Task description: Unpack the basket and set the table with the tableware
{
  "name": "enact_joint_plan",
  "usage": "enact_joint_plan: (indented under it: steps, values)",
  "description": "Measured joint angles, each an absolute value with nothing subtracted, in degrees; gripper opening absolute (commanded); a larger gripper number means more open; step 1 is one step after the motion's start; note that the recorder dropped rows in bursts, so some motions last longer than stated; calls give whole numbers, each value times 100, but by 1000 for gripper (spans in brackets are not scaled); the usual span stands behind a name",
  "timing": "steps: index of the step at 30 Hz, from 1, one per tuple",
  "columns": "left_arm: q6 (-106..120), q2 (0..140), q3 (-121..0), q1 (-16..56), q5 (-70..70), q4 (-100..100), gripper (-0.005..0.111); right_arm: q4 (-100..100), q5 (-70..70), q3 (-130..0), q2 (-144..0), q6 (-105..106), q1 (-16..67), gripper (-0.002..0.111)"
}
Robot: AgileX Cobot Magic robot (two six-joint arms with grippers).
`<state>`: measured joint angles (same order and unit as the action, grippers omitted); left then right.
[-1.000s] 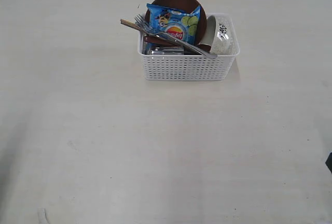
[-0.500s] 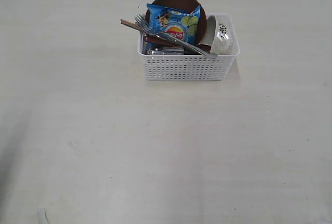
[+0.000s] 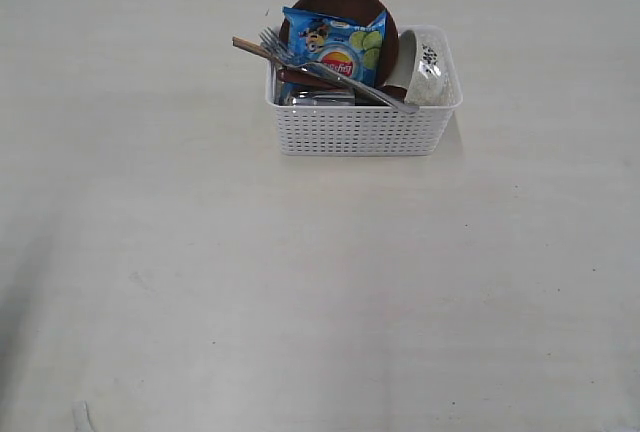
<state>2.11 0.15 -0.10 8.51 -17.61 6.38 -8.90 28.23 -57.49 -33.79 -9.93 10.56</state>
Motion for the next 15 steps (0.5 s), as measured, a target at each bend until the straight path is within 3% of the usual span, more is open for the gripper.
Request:
enact_joint_plan:
  steps: [4, 15]
  values:
    - [211, 15, -10, 851, -1761, 638, 0, -912, 4461, -6648, -5070, -465, 1601, 45]
    - [211, 15, -10, 851, -1761, 638, 0, -1114, 5388, -7391, -8048, 924, 2690, 45]
